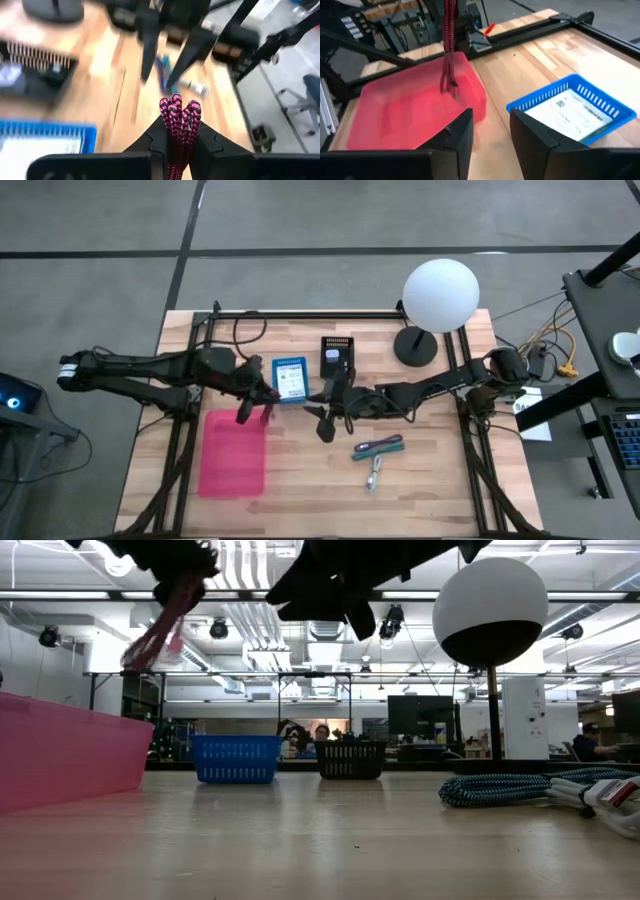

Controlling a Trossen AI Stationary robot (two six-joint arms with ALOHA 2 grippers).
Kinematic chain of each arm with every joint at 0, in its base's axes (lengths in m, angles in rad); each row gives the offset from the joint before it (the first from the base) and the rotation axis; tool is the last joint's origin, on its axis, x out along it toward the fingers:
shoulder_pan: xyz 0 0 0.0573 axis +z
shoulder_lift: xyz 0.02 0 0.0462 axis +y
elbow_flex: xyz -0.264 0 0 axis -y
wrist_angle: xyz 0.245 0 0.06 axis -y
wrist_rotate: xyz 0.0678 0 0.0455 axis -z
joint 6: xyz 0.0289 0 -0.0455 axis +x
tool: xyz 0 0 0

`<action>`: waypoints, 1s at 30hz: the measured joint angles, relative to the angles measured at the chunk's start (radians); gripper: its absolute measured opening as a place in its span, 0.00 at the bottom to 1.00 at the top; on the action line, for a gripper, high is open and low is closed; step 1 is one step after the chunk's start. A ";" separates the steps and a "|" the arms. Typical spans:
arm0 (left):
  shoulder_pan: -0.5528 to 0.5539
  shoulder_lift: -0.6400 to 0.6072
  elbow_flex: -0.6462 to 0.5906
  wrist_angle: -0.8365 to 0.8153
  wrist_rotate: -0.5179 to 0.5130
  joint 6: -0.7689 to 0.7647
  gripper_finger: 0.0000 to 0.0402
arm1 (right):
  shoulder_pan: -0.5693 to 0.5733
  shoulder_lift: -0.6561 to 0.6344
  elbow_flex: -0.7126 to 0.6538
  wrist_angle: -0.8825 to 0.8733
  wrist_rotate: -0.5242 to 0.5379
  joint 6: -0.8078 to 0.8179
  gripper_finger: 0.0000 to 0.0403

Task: Pick and place items into bin
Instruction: Put the pink charger cable into the pink bin

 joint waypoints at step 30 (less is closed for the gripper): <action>0.000 0.311 0.036 -0.627 0.004 -0.067 0.06 | -0.003 0.000 -0.001 -0.502 0.005 -0.196 0.17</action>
